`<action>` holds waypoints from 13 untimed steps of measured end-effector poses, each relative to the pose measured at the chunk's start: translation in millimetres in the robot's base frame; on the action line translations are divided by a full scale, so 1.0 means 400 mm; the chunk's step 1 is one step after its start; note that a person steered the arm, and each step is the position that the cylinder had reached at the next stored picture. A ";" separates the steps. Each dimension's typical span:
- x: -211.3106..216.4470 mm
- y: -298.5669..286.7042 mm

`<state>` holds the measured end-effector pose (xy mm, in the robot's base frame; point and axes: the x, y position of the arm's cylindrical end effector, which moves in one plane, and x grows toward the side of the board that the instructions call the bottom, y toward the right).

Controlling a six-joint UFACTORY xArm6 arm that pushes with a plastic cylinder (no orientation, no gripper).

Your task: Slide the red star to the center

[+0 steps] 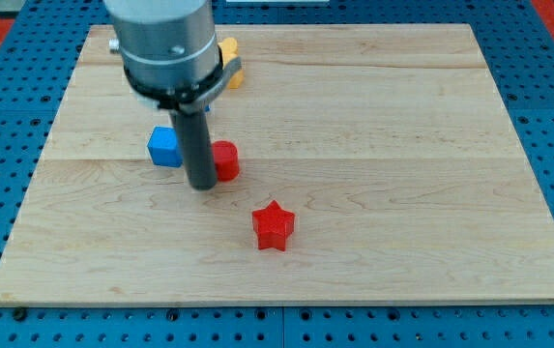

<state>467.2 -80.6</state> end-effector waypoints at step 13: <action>0.008 0.244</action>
<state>470.6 17.0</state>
